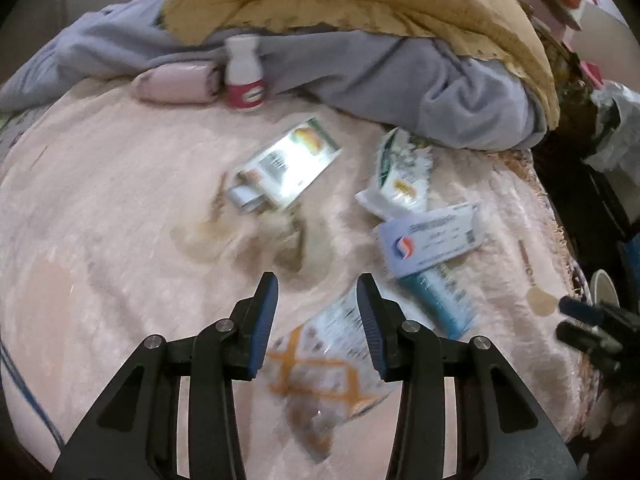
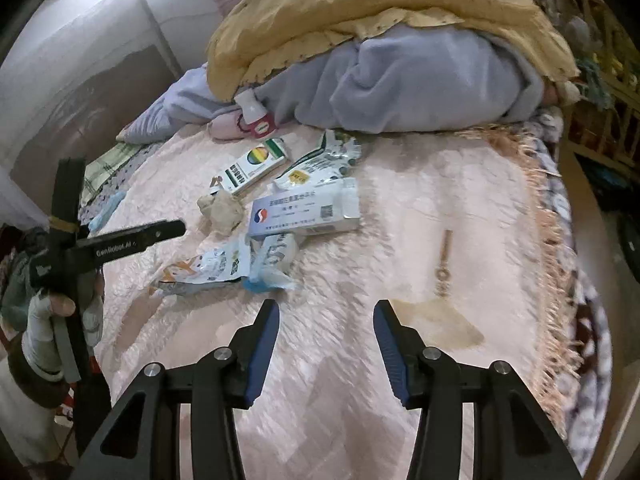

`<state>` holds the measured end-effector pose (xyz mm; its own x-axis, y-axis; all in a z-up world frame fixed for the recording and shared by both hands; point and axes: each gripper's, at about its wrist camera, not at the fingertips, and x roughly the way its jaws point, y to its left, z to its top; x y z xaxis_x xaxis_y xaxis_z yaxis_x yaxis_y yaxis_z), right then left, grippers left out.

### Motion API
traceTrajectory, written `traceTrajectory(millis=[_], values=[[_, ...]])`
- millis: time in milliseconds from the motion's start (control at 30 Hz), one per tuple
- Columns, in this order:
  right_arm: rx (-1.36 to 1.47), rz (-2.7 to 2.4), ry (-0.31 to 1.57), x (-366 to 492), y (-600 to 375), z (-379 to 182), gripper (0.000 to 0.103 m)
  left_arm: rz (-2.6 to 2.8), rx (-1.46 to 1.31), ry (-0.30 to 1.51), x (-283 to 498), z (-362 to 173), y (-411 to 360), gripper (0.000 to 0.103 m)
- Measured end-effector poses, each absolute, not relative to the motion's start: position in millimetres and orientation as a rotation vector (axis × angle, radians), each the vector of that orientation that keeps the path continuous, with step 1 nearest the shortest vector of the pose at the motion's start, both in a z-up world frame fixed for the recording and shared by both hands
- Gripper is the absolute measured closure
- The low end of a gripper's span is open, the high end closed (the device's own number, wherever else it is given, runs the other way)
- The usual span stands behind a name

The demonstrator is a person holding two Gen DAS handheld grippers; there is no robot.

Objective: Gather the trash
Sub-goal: 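Grasp the white-orange snack packet with the left tool while the right grasps the blue-white packet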

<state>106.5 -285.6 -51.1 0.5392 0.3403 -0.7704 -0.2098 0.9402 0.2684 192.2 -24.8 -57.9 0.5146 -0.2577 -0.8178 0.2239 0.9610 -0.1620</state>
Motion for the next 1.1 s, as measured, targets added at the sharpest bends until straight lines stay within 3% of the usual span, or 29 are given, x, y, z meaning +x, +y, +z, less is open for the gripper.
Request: traceTrajectory(millis=[333,667,1100], values=[[0.146,0.285,0.965,106,-306,-57,0.050,-0.229,-0.007,1.124,263,-89,-87,0.064],[0.238,0.169,0.916,99,-364,-42,0.048,-0.600,0.008,1.237,189,-80,-150,0.064],[0.216,0.399,0.990,112,-270,-58,0.046,-0.390,0.010,1.044,154,-25,-38,0.063]])
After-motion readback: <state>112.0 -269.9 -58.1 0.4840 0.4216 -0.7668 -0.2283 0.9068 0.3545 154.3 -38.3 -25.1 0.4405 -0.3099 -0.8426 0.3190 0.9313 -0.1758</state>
